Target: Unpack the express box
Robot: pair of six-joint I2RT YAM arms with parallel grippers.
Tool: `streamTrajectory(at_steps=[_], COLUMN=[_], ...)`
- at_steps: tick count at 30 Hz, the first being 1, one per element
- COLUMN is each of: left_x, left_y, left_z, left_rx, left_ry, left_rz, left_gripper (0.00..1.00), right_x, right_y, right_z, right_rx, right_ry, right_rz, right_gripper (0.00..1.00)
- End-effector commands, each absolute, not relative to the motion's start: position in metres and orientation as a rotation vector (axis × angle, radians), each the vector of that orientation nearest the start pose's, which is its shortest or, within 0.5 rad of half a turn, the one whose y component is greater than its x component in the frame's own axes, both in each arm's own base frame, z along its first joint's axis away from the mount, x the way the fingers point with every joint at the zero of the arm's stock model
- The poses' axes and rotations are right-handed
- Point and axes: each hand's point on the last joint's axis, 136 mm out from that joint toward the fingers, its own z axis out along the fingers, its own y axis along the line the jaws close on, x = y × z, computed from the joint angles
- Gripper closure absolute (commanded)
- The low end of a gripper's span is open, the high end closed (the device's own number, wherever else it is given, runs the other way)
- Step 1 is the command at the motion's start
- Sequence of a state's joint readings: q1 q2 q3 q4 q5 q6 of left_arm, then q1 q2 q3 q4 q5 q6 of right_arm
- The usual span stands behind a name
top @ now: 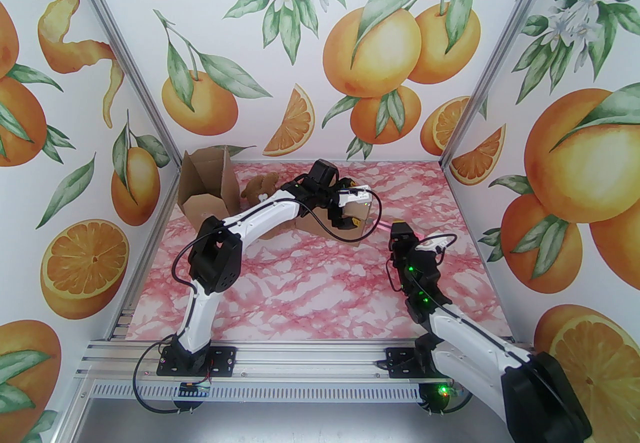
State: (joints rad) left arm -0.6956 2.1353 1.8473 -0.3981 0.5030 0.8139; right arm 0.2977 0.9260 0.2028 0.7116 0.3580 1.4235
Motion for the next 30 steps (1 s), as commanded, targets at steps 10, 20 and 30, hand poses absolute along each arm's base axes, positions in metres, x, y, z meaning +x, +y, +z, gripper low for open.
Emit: streamTrajectory(at_steps=[10,20,30], left_x=[0.370,0.369,0.366], left_y=[-0.419,-0.424,-0.421], left_z=[0.213,0.226,0.244], left_rx=[1.750,1.747,1.744], left_ry=[1.332,1.293,1.283], left_rz=[-0.461,-0.448,-0.429], left_gripper=[0.01,0.00,0.00], right_x=[0.333,0.330,0.327], right_y=[-0.017,-0.025,-0.037], right_z=[0.116,0.045,0.036], right_rx=[1.428,1.634,1.662], right_ry=[1.642,1.781,1.829], right_rz=[0.753,0.632,0.493], right_gripper=[1.00,0.88,0.07])
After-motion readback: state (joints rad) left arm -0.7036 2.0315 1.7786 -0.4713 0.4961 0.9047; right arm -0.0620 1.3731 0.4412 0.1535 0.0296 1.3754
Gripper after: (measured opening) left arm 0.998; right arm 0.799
